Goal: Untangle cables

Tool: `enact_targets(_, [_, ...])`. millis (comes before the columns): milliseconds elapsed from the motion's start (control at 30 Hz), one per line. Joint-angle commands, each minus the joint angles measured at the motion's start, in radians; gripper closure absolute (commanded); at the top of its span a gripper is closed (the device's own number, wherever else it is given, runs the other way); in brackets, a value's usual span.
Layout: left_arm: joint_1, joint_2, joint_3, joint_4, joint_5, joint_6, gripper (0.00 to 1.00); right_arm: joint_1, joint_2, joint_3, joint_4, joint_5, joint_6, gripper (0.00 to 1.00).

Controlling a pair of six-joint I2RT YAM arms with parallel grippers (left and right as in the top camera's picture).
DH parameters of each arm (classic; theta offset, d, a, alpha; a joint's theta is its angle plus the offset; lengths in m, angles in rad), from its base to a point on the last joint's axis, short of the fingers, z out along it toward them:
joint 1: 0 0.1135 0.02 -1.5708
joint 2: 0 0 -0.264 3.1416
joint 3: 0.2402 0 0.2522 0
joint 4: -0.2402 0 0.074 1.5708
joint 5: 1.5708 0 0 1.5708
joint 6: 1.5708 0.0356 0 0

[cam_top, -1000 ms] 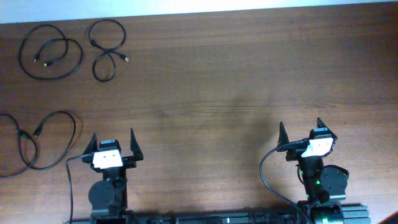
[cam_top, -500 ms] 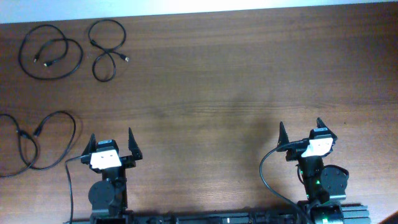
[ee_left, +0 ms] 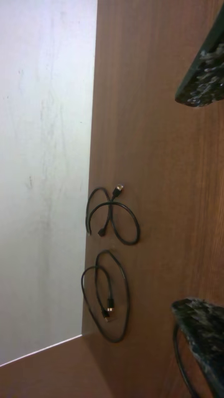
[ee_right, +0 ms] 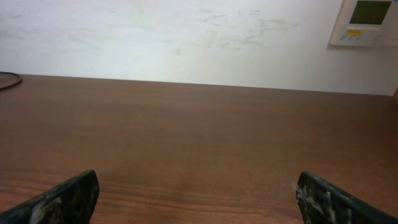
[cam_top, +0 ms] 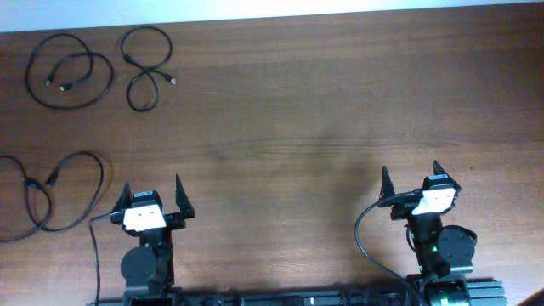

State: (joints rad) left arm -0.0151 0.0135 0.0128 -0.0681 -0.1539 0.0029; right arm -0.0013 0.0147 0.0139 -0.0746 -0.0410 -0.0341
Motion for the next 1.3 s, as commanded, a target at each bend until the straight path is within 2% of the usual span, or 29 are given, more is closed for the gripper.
enact_targets(0, [-0.002,-0.008,-0.004,-0.002,0.003,-0.010,0.01,-0.006,-0.010,-0.008,-0.003,0.011,-0.003,0.01])
enact_targets(1267, [-0.002,-0.008,-0.004,-0.002,0.003,-0.010,0.01,-0.006,-0.011,-0.008,-0.004,0.024,-0.003,0.02])
